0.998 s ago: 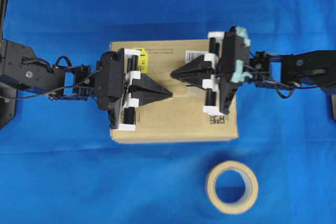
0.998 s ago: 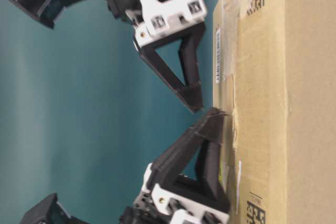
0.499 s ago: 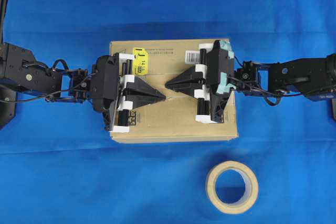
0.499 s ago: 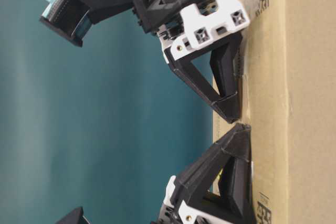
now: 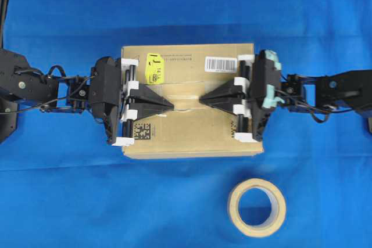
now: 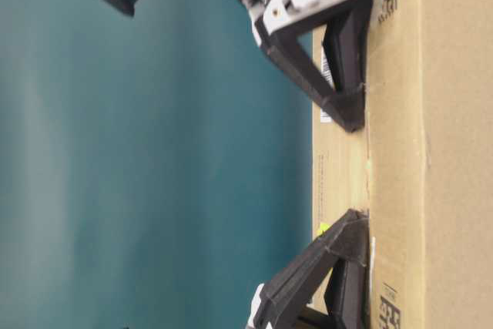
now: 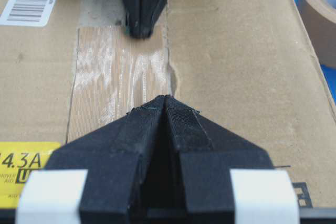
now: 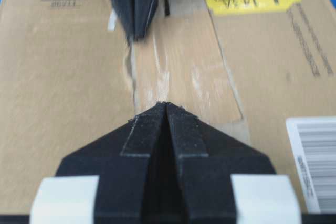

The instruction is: Apply tape along the seams of the closed cardboard box to seal it securely.

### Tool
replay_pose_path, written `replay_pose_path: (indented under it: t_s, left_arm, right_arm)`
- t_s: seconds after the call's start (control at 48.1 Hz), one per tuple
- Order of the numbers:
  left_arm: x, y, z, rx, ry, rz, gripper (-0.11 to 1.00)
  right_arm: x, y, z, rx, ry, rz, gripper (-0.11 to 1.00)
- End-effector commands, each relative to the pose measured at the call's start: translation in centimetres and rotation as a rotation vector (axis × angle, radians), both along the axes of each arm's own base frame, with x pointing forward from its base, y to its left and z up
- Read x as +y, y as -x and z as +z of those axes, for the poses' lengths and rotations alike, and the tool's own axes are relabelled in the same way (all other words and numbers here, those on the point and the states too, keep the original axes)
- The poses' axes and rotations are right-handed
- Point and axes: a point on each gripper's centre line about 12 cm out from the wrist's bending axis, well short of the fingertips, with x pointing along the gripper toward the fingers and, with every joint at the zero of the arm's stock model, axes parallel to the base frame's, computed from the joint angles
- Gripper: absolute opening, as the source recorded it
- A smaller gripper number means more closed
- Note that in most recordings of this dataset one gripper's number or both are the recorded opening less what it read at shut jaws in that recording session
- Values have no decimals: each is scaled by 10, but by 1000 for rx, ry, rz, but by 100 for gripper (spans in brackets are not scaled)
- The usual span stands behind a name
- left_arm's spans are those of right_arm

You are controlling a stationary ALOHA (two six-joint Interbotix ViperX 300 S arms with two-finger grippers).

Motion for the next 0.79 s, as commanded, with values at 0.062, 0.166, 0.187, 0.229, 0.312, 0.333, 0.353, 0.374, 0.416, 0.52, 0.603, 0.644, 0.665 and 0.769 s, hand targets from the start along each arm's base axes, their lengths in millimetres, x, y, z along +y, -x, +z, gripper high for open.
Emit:
replay_pose_path:
  t_s: [0.062, 0.166, 0.187, 0.229, 0.312, 0.333, 0.353, 0.374, 0.416, 0.52, 0.603, 0.644, 0.665, 0.769]
  left_arm:
    - [1, 12, -14, 55, 1, 5, 0]
    - [1, 8, -10, 41, -1, 3, 0]
    - [1, 6, -8, 35, 0, 4, 0]
    - [1, 4, -5, 29, -1, 3, 0]
    - [1, 1, 7, 0, -2, 2, 0]
    - [1, 0, 11, -9, -2, 1, 0]
    - [1, -1, 16, -20, -2, 0, 0]
    - [1, -1, 21, -28, -2, 0, 0]
    - [1, -2, 31, -46, -3, -2, 0]
    - [0, 1, 57, -83, -4, -5, 0]
    - [0, 7, 75, -109, -4, -8, 0]
    - [0, 12, 82, -118, -4, -9, 0]
    - [0, 14, 85, -123, -4, -9, 0]
    - [2, 28, 91, -129, -3, -7, 0]
  right_arm:
    - [8, 11, -4, 23, -9, 17, 0]
    - [8, 8, -1, 11, -7, 18, 0]
    - [8, 7, 1, 6, -5, 19, 0]
    - [8, 5, 5, -4, -3, 21, 0]
    - [9, 2, 18, -39, -2, 24, 0]
    - [9, 2, 22, -49, -3, 24, 0]
    - [9, 1, 26, -59, -5, 25, 0]
    - [9, 2, 31, -69, -3, 27, 0]
    - [9, 3, 44, -89, -7, 32, 0]
    - [10, 10, 70, -122, -13, 43, 0]
    - [11, 20, 87, -146, -16, 53, 0]
    - [11, 26, 94, -155, -15, 58, 0]
    - [11, 29, 98, -160, -12, 62, 0]
    - [11, 47, 111, -180, -7, 77, 0]
